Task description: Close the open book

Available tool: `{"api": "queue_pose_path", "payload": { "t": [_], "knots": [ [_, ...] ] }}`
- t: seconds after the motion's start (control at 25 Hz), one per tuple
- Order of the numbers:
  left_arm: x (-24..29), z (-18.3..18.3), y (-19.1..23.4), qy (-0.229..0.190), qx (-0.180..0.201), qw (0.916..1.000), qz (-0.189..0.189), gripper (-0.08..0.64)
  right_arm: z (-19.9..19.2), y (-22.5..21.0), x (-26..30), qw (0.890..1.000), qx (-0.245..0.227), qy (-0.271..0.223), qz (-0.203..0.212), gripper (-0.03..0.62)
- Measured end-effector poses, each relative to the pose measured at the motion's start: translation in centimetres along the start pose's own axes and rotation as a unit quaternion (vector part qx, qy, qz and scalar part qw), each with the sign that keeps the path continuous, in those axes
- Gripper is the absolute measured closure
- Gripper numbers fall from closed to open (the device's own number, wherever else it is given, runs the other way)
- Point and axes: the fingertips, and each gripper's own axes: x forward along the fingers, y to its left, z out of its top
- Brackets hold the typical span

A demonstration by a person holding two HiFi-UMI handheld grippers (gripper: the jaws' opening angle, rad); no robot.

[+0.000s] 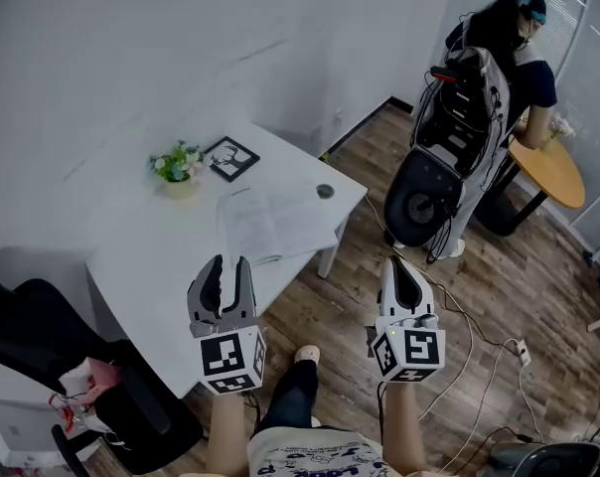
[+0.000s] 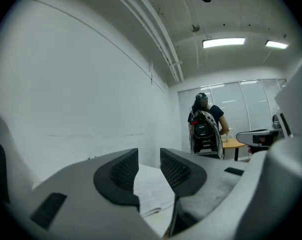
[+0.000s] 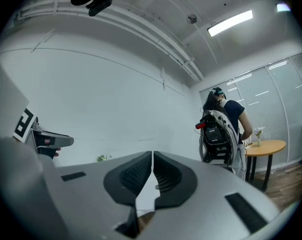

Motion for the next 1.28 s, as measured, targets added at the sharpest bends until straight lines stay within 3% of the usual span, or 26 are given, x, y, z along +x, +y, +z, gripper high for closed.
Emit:
{"api": "queue_pose_path", "payload": {
  "t": [0.68,1.28],
  "knots": [
    [15.0,1.2,3.2,-0.002,-0.001,0.9999,0.014,0.440,1.0,-1.5,16.5,1.000,-0.006,-0.006,0.020,0.565],
    [16.7,-1.8,4.9,0.034,-0.032,0.9977,0.049,0.440,-2.1,1.0,22.0,0.996,-0.002,0.027,0.084,0.565]
  ]
}}
